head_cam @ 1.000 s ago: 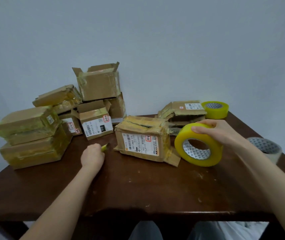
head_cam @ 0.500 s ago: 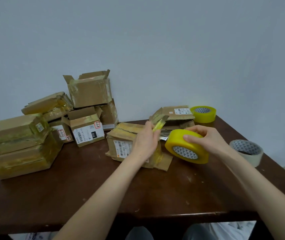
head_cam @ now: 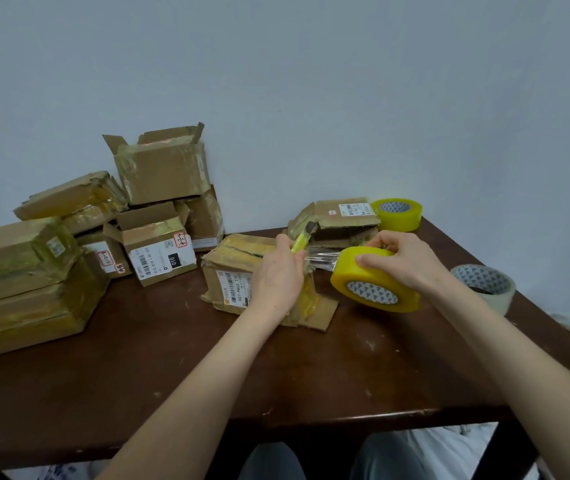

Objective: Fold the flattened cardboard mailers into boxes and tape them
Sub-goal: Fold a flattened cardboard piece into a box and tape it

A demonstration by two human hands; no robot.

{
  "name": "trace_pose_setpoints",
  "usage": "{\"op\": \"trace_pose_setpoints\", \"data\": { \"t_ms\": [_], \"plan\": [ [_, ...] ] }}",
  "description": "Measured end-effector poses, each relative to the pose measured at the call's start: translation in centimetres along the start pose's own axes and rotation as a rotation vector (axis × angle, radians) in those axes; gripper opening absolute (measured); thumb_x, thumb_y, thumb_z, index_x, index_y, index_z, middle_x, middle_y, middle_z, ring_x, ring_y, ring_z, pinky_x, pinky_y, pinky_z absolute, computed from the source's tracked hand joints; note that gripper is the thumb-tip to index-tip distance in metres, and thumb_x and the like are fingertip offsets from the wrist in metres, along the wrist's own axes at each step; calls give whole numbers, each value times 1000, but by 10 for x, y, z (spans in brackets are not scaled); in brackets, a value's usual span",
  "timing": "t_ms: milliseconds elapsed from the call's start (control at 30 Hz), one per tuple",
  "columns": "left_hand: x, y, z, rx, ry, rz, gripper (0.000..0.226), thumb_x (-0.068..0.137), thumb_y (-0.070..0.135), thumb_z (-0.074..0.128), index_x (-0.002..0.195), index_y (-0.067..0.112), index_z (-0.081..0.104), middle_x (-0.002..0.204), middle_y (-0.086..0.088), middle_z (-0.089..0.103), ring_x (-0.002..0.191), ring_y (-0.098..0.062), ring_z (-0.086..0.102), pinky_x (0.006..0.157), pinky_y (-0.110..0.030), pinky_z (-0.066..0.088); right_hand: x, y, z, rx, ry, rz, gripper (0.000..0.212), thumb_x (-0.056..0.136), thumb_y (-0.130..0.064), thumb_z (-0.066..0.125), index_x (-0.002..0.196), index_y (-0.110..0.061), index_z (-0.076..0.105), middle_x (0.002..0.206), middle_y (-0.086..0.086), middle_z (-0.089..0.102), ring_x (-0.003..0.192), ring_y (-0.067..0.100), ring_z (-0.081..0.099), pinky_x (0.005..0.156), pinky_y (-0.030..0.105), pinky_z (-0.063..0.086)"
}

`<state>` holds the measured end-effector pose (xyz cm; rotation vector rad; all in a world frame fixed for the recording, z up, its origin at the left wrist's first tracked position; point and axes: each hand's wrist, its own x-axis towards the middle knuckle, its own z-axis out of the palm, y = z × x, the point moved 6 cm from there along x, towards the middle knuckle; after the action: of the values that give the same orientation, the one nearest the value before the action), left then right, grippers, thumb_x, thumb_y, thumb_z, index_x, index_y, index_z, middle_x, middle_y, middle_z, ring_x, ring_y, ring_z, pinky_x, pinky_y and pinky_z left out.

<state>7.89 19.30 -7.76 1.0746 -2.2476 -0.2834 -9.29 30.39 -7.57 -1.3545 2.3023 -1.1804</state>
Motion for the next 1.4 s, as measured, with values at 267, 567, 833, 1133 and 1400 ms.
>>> {"op": "trace_pose_setpoints", "data": {
  "t_ms": [267, 567, 833, 1133, 1400],
  "plan": [
    [2, -2, 2, -13, 9, -13, 17, 101, 33, 40, 100, 16, 37, 74, 0, 53, 59, -16, 49, 48, -29, 36, -1, -8, 1, -270, 19, 78, 21, 81, -48, 65, 96, -37, 55, 101, -2, 52, 95, 24, 49, 74, 33, 39],
    [3, -2, 1, -21, 15, 0, 19, 101, 32, 40, 102, 13, 38, 71, 2, 50, 56, -13, 46, 46, -27, 31, 0, 0, -2, -284, 33, 99, 21, 83, -44, 63, 99, -32, 55, 104, 0, 55, 98, 24, 51, 74, 33, 37],
    [3, -4, 1, -66, 36, 3, 19, 101, 32, 41, 106, 13, 42, 71, 4, 50, 58, -14, 48, 48, -29, 37, 7, 7, 6, -377, 29, 96, 37, 85, -48, 58, 121, -41, 53, 127, 2, 59, 114, 30, 56, 80, 35, 40],
    [4, -6, -3, -149, 25, 10, 15, 100, 31, 43, 103, 16, 43, 74, 7, 50, 60, -8, 46, 49, -23, 31, 10, 8, 24, -417, -15, 95, 47, 93, -43, 46, 138, -53, 37, 143, 4, 50, 124, 33, 51, 95, 40, 43],
    [0, -4, -10, -282, 135, 118, 15, 96, 24, 53, 100, 12, 62, 92, 0, 55, 83, -8, 46, 68, -7, 32, 19, 2, 28, -512, 5, 39, 35, 98, -54, 35, 132, -47, 44, 132, 3, 57, 117, 32, 55, 82, 36, 43]
  ]
}}
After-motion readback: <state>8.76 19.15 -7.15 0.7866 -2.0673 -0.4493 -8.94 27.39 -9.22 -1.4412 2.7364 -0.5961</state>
